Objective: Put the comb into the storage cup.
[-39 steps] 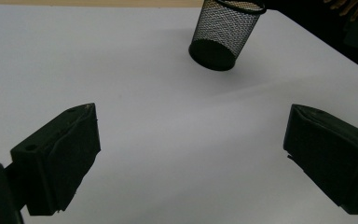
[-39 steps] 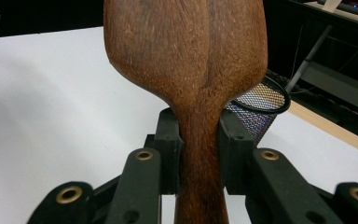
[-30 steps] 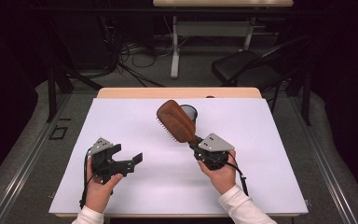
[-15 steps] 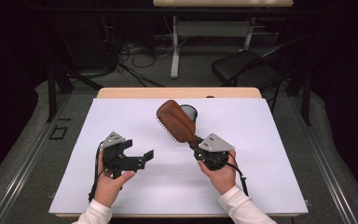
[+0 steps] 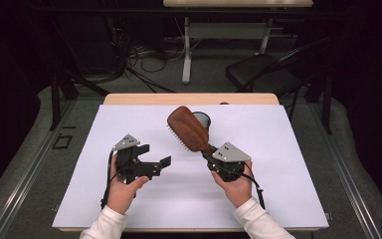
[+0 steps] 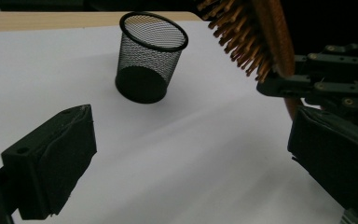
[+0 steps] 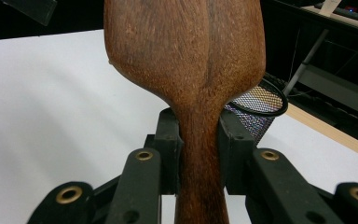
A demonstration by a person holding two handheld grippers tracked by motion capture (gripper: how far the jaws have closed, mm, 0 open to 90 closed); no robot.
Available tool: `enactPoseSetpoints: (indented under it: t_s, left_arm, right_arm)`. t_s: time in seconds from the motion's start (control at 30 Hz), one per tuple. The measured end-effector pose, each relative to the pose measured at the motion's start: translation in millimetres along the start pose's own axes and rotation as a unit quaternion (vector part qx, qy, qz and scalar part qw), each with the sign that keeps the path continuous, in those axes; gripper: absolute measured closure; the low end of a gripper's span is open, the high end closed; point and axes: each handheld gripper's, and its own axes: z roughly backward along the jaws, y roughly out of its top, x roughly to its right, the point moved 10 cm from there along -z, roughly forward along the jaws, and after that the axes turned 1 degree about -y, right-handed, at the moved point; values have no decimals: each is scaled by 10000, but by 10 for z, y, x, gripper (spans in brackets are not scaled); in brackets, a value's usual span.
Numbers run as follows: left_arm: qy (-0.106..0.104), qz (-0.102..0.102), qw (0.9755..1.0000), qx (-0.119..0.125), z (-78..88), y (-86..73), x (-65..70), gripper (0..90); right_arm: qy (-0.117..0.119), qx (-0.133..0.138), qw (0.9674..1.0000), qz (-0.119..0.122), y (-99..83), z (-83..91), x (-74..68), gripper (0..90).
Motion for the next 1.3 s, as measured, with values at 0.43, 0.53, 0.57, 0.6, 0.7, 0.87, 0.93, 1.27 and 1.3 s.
enactPoseSetpoints:
  t_s: [0.43, 0.53, 0.57, 0.6, 0.7, 0.87, 0.93, 1.27, 1.3]
  left_arm:
    - [-303, 148, 9994, 120, -77, 270, 105, 16]
    - [-301, 137, 9994, 91, -94, 325, 115, 16]
    - [-318, 132, 9994, 88, -97, 344, 119, 16]
    - [-317, 140, 9994, 92, -99, 363, 122, 17]
    - [-288, 94, 9995, 91, -93, 411, 127, 17]
    - [-284, 98, 9995, 119, -83, 464, 134, 17]
    - [-292, 115, 9995, 106, -87, 476, 136, 17]
    - [-415, 304, 9987, 31, -167, 569, 154, 18]
    - [-408, 325, 9986, 19, -176, 576, 153, 19]
  right_arm:
    - [3, 14, 10000, 8, 6, 6, -5, 725]
    - [-3, 28, 10000, 11, 9, 6, -7, 725]
    - [1, 30, 10000, 11, 10, 7, -8, 725]
    - [1, 33, 10000, 15, 11, 7, -8, 725]
    - [3, 32, 10000, 21, 11, 6, -10, 725]
    - [4, 27, 10000, 18, 10, 5, -13, 725]
    - [5, 28, 10000, 25, 11, 5, -15, 725]
    - [-6, 50, 10000, 36, 16, 8, -19, 725]
    - [-3, 48, 10000, 35, 15, 8, -21, 725]
